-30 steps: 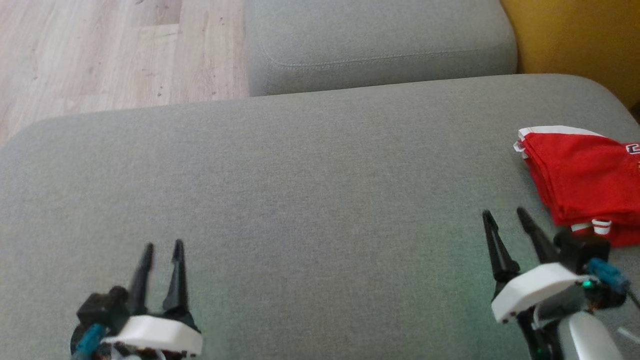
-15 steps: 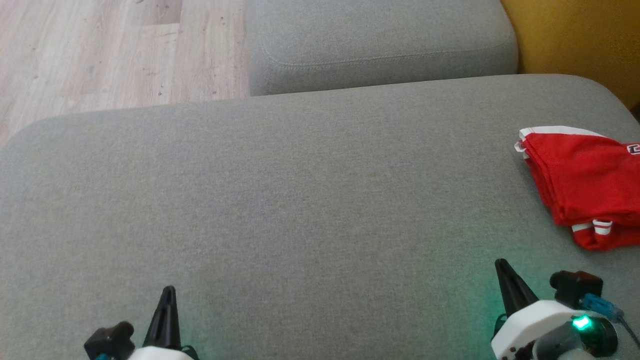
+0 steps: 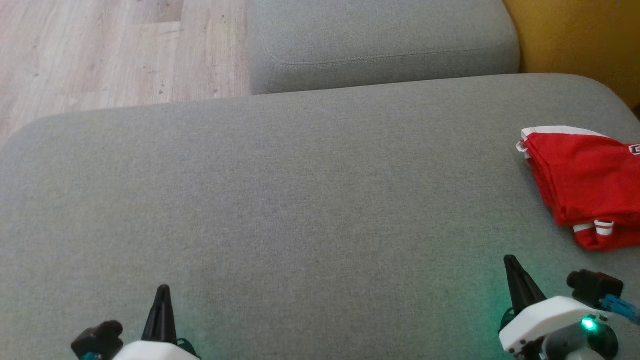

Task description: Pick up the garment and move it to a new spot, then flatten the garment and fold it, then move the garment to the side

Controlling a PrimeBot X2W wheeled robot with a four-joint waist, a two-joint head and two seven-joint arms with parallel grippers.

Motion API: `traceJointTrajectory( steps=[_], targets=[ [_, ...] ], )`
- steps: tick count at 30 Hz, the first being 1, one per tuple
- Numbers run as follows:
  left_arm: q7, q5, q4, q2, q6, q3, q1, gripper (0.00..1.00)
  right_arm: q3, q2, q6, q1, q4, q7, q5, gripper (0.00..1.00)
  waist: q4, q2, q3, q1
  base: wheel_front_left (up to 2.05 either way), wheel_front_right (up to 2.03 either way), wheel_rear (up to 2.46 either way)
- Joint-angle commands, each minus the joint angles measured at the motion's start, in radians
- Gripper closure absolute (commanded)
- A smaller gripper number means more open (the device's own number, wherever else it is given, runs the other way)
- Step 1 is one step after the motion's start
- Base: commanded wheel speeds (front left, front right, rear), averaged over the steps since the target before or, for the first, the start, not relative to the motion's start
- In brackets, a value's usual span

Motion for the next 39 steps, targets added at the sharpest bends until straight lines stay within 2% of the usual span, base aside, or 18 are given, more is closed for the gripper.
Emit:
traceJointTrajectory(
  steps=[1,39],
  targets=[
    [0.007,-0.017,-0.035,0.005,-0.005,0.029,-0.052,1.00,-0.005,0.004,0.002,-0.056,-0.037,0.003,0.022,1.00,0.000,0.0000,0.000,0.0000,0.00,0.00,0.00],
    [0.117,-0.339,-0.083,-0.045,-0.042,0.157,-0.083,1.00,-0.057,0.021,0.004,-0.094,-0.051,0.027,0.444,1.00,0.009,0.0000,0.008,0.0000,0.00,0.00,0.00]
  ],
)
